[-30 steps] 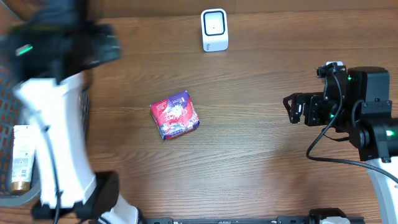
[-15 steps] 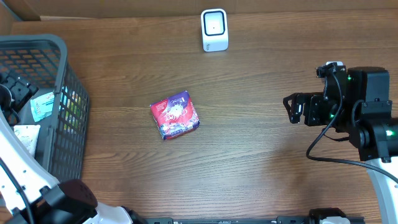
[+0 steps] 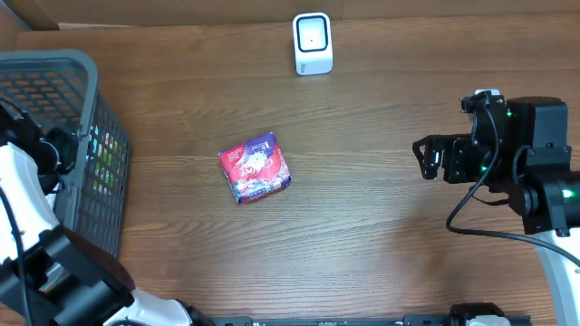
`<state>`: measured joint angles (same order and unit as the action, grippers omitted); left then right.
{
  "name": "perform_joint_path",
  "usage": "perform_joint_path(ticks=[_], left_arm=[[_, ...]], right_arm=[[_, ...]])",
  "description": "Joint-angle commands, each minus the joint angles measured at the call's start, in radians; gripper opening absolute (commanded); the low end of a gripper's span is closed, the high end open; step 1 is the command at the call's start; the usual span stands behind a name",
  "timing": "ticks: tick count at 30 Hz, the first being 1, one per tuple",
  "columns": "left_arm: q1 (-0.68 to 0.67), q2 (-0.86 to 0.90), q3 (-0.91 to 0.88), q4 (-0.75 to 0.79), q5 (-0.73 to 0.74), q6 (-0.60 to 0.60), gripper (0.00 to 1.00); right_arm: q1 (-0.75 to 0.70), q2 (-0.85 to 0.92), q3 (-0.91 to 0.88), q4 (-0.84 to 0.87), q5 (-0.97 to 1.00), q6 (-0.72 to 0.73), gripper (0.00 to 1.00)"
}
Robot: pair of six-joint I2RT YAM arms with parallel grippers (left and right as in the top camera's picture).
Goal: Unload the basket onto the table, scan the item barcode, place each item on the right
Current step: 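Reach the left gripper into the basket and grasp the yellow-green drink carton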
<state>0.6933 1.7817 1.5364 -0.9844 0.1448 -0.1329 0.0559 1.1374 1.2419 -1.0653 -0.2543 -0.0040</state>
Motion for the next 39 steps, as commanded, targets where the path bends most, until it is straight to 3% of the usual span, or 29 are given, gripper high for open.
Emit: perform_joint_path(ticks=[1, 16, 19, 20, 23, 28, 33, 39], left_arm=[[-0.011, 0.071, -0.027, 0.021, 0.059, 0.067, 0.82], [-0.019, 0.276, -0.027, 0.032, 0.090, 0.112, 0.77], [-0.020, 0.289, -0.027, 0.032, 0.084, 0.111, 0.61], [-0.020, 0.290, -0.027, 0.032, 0.080, 0.111, 0.47], [-0.020, 0.290, -0.026, 0.030, 0.064, 0.108, 0.37], [-0.017, 0.288, -0.022, 0.005, -0.005, 0.022, 0.04], [-0.012, 0.286, 0.073, -0.097, -0.026, -0.003, 0.04], [-0.015, 0.284, 0.360, -0.330, -0.066, -0.019, 0.04]], right_arm=[[0.005, -0.002, 0.021, 0.008, 0.006, -0.004, 1.00], [0.005, -0.002, 0.021, 0.009, 0.006, -0.004, 1.00], [0.005, -0.002, 0.021, 0.010, 0.006, -0.004, 1.00], [0.005, -0.002, 0.021, 0.011, 0.006, -0.004, 1.00], [0.006, -0.002, 0.021, 0.012, 0.006, -0.004, 1.00], [0.006, -0.002, 0.021, 0.013, 0.006, -0.004, 1.00], [0.006, -0.002, 0.021, 0.019, 0.006, -0.004, 1.00], [0.005, -0.002, 0.021, 0.023, 0.006, -0.004, 1.00]])
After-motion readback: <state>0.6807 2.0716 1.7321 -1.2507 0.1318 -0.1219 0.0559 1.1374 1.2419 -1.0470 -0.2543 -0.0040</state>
